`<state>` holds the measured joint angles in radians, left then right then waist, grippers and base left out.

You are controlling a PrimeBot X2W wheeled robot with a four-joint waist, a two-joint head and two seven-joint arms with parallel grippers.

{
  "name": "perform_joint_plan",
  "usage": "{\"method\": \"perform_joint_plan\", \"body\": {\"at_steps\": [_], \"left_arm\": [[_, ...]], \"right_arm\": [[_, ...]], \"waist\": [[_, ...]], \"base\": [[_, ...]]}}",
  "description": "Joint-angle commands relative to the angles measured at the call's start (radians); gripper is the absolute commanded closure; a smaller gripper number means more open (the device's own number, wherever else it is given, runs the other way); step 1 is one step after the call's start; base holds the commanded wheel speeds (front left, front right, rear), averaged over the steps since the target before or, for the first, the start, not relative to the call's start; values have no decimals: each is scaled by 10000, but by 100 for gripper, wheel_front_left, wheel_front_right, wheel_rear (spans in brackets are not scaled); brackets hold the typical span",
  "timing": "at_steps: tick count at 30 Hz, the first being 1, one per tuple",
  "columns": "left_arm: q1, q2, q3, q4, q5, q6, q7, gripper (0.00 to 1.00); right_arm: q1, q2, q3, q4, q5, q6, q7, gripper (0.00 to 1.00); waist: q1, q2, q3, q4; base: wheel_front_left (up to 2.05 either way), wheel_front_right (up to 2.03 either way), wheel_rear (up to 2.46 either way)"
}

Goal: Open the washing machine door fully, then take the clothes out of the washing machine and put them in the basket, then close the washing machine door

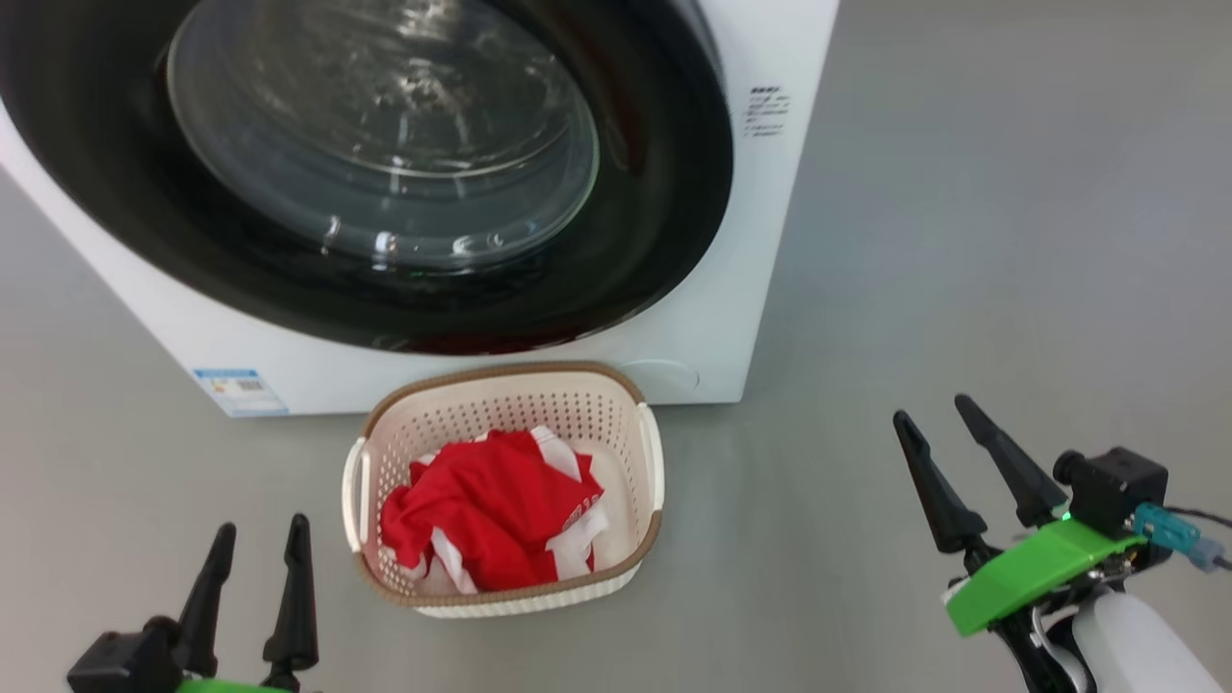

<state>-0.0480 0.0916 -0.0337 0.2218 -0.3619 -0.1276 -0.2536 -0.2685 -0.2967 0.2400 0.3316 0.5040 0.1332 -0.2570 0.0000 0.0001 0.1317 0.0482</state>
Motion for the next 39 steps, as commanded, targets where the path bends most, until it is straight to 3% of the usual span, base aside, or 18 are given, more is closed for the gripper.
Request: {"method": "perform_joint_plan", "body": {"at_steps": [1,17,39], "left_arm": [[68,221,413,-220,54,-31,-82,0],[939,421,731,-204,-117,-31,-82,0],[1104,541,840,-280,-16,-31,-82,0]], "right_arm": [[288,-62,76,-279,-7,-25,-48,0],[1796,-152,-638,-610,-30,-25,-48,0],[2521,-51,-1348,-813,-147,-25,-48,0]], "waist": [[0,-1,-546,-493],[0,-1,-1403,-871],[0,-1,-1516,-1102]], "base": [[0,0,0],[0,0,0],[0,0,0]]}}
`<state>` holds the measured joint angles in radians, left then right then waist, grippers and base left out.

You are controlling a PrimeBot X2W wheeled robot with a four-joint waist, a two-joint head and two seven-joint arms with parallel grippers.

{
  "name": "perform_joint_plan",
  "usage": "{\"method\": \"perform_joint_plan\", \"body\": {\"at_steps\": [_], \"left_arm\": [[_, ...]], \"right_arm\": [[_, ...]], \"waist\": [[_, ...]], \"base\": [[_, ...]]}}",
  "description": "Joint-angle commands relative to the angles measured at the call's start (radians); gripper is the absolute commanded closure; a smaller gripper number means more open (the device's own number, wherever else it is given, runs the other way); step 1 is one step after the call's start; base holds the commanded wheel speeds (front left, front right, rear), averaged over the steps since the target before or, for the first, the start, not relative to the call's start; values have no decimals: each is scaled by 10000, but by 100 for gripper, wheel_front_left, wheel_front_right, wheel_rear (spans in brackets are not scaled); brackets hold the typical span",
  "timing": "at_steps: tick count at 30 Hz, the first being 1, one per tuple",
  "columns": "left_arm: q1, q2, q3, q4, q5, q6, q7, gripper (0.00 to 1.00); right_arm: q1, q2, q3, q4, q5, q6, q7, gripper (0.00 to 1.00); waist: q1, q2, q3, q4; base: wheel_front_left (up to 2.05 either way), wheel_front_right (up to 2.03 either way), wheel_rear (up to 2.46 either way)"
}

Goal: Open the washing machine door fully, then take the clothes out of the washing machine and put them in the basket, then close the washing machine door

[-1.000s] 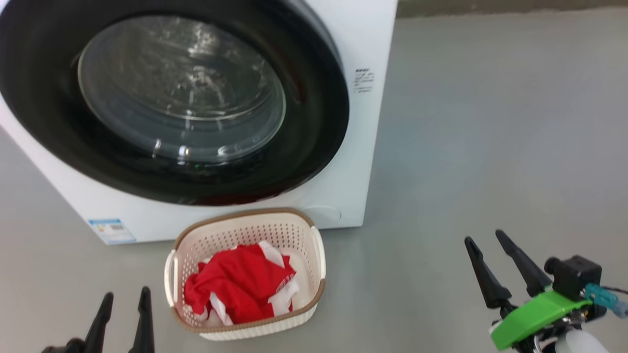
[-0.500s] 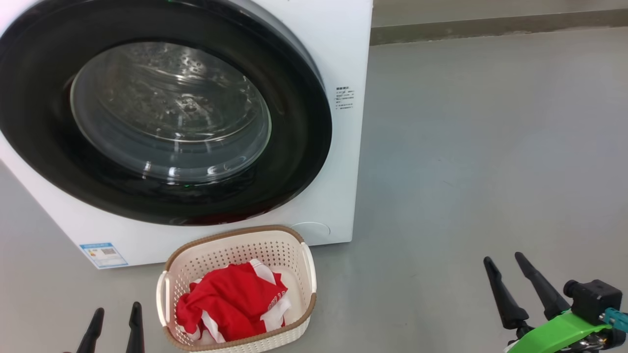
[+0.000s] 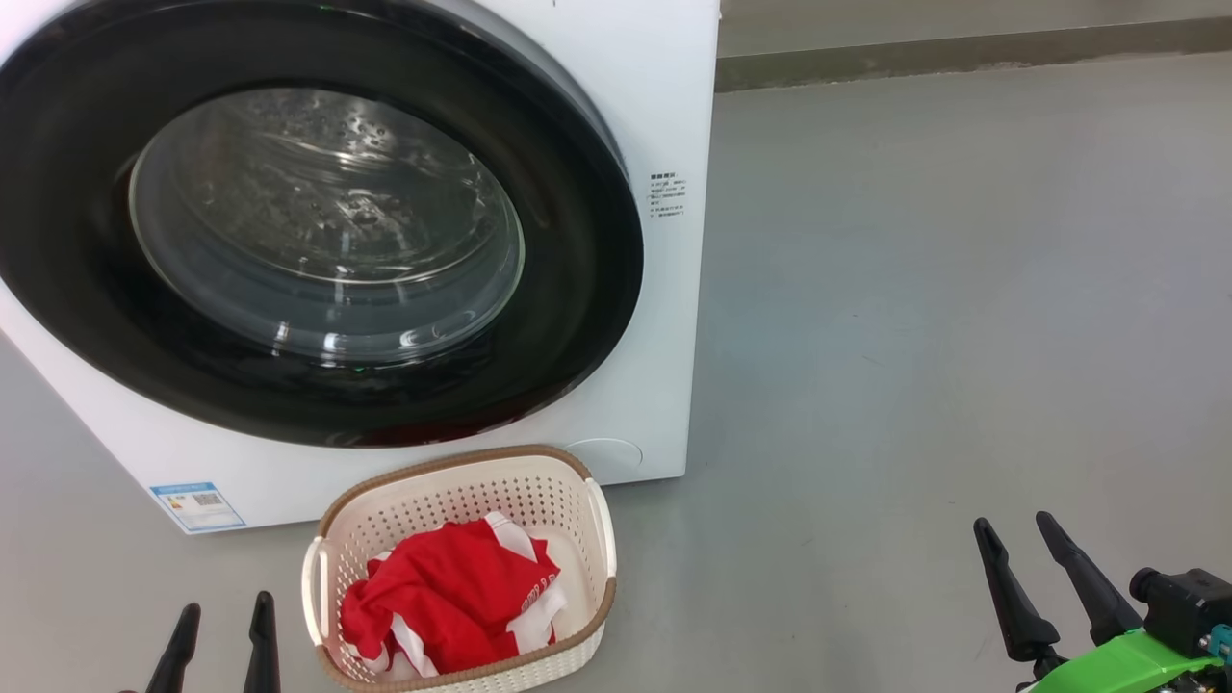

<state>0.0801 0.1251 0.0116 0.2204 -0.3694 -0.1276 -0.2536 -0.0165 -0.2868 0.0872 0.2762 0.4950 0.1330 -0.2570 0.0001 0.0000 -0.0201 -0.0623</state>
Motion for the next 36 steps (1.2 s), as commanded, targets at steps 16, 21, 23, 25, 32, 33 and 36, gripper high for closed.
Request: {"method": "perform_joint_plan", "body": {"at_steps": [16,21,23,25,32,33,36], "left_arm": [[-194,179,378,-252,138,-31,-82,0],[-219,184,358,-275,209,-31,-82,0],[-222,179,347,-266,220,-31,-82,0],[-223,178,340,-254,222,-31,-82,0],[21,-128,-75,265,146,2,58,100],[41,-209,-102,393,146,2,63,100],[189,-460,-168,727,140,2,73,100]], "right_arm": [[21,-125,102,-288,-104,-23,-48,0],[20,-122,96,-310,-124,-23,-48,0],[17,-125,105,-313,-128,-23,-48,0],[15,-128,109,-313,-129,-23,-48,0],[19,171,-2,207,-21,0,2,100],[56,267,8,328,-12,0,2,100],[249,534,36,707,-2,0,13,100]], "waist": [[-1,0,37,19],[-1,0,57,45],[-1,0,62,53],[-1,0,64,57],[0,0,67,74],[0,0,67,75],[-1,0,68,75]], "base": [[0,0,0],[0,0,0],[0,0,0],[0,0,0],[0,0,0],[0,0,0],[0,0,0]]}}
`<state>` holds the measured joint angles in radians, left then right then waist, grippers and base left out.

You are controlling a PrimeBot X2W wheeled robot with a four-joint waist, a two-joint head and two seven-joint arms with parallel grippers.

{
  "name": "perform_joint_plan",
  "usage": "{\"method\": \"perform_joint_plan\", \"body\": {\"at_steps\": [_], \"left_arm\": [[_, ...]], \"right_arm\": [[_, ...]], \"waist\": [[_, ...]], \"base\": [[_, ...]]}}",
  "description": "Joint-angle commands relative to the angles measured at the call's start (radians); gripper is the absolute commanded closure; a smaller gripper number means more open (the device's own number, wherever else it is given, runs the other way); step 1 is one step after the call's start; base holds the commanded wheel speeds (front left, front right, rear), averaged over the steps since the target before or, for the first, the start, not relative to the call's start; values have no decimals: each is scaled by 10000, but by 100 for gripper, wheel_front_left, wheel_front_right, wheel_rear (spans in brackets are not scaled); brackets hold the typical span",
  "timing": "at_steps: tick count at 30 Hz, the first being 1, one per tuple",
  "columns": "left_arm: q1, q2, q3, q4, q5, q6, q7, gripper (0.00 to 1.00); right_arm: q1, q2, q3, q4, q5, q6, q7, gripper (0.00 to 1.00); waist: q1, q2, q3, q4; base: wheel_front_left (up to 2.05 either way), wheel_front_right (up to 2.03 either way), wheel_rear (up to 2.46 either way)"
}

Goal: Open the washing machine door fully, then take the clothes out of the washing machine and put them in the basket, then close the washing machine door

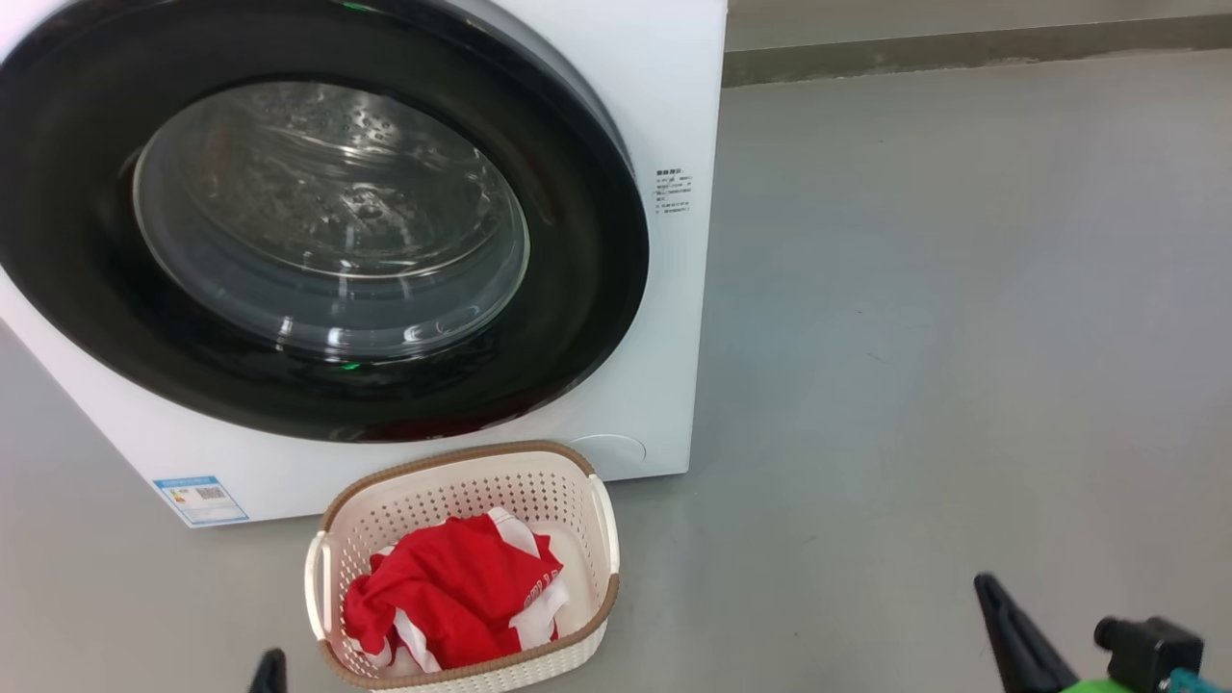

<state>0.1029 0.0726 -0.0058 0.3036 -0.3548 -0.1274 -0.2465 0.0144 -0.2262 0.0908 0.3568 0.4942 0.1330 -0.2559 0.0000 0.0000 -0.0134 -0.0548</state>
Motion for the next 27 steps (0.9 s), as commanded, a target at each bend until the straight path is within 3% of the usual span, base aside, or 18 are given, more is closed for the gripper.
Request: {"method": "perform_joint_plan", "body": {"at_steps": [1,7,11,27], "left_arm": [[-57,63,21,-109,-105,0,33,100],[-144,49,82,-145,-706,-2,212,100],[-210,40,117,-154,-1103,-3,323,100],[-485,3,266,-210,-2706,-7,779,100]], "right_arm": [[-72,-57,-14,-105,95,0,30,100],[-113,26,-108,-169,637,-1,203,100],[-150,82,-168,-196,993,-2,317,100],[-309,308,-422,-320,2424,-5,781,100]], "waist": [[0,0,1,2],[23,0,-15,30],[2,0,8,48],[0,0,35,118]], "base": [[0,0,0],[0,0,0],[0,0,0],[0,0,0]]}}
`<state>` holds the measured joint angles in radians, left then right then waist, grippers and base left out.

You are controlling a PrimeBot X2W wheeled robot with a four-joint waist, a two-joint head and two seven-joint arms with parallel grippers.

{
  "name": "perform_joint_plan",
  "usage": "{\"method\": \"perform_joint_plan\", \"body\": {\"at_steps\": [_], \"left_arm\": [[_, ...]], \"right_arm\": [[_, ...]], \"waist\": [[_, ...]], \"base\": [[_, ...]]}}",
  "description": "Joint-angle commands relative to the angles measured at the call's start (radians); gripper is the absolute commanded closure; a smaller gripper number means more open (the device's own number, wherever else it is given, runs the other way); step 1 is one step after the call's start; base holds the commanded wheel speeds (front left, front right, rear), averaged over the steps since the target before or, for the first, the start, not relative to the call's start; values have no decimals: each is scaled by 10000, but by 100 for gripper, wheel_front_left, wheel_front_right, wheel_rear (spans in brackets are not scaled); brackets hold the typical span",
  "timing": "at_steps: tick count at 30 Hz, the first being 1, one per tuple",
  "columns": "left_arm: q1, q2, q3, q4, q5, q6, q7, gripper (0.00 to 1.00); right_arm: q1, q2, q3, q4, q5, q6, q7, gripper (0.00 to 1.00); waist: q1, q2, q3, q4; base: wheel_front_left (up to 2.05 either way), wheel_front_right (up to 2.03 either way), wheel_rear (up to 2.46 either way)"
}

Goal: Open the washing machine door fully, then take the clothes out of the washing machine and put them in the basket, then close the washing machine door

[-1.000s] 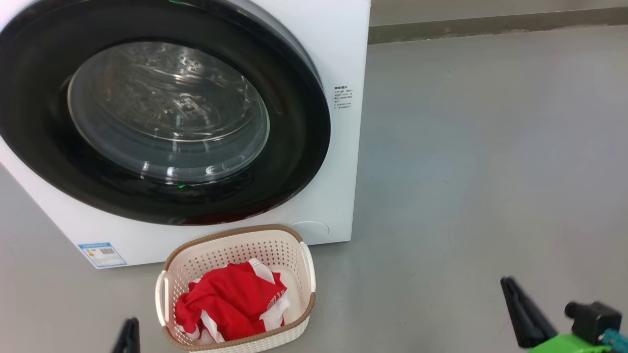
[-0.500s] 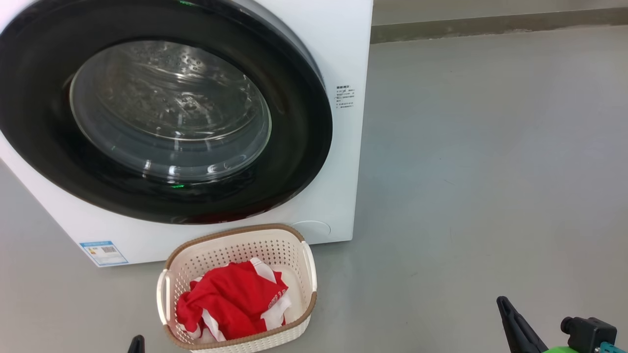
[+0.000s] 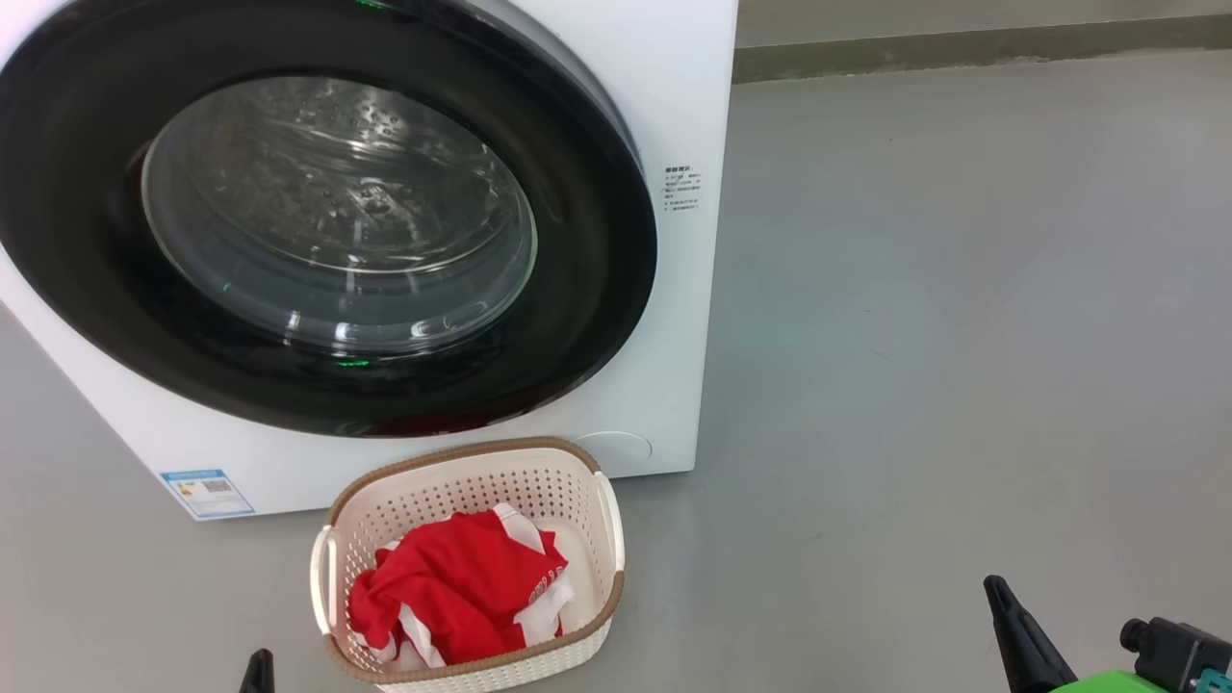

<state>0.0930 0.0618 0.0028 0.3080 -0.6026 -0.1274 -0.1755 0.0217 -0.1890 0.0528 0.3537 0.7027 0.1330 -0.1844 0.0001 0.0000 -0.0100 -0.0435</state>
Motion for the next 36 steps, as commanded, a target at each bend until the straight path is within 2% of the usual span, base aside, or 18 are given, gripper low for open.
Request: {"method": "perform_joint_plan", "body": {"at_steps": [1,36], "left_arm": [[-403,108,189,-258,-332,-7,100,100],[-983,27,525,-392,-3837,-17,1108,100]], "right_arm": [[-392,-50,-59,-298,431,-5,96,100],[-717,458,-627,-584,3552,-11,1125,100]], "waist": [[-1,0,3,10],[-1,0,49,163]], "base": [[0,0,0],[0,0,0]]}}
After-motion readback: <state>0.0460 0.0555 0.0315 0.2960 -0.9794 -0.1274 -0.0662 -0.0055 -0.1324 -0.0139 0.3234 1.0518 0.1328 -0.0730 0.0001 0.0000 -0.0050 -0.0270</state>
